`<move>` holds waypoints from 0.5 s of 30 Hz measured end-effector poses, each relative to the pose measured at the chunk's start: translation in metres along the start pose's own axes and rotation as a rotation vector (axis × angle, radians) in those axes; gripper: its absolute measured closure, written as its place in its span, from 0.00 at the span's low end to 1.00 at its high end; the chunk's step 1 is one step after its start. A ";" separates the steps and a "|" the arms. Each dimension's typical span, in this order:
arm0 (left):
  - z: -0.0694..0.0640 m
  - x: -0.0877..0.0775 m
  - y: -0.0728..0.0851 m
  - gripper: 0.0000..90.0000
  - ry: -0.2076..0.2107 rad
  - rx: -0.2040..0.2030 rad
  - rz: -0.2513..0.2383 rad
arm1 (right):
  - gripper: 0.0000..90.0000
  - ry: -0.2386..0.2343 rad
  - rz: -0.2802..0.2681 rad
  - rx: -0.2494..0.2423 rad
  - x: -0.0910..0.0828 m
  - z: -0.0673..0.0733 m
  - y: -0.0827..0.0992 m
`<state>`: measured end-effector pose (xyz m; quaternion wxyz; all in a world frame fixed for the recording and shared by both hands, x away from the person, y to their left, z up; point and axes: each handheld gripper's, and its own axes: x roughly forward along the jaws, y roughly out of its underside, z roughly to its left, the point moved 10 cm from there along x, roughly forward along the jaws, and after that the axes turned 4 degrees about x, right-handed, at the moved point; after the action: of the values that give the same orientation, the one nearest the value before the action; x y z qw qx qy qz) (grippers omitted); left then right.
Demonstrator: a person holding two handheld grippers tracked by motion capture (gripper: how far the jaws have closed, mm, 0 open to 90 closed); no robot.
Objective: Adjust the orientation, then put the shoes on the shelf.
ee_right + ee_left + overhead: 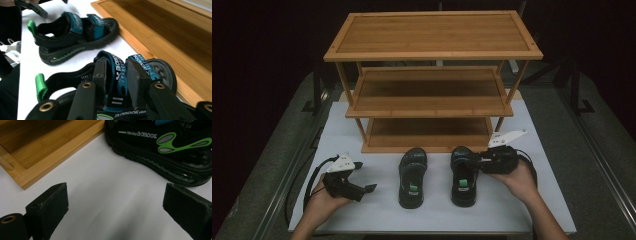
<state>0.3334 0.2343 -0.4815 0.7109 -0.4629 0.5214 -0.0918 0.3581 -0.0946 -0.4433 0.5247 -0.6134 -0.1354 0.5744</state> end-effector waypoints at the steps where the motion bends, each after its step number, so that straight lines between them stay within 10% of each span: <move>1: 0.000 0.000 -0.001 0.06 0.002 0.003 -0.002 | 0.78 -0.009 0.001 -0.004 0.004 0.003 -0.004; 15: -0.018 0.006 -0.037 0.07 0.097 0.046 -0.040 | 0.78 -0.068 0.003 -0.058 0.047 0.031 -0.028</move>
<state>0.3339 0.1997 -0.4579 0.6933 -0.4518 0.5435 -0.1405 0.3586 -0.0319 -0.4409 0.5009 -0.6087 -0.1689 0.5917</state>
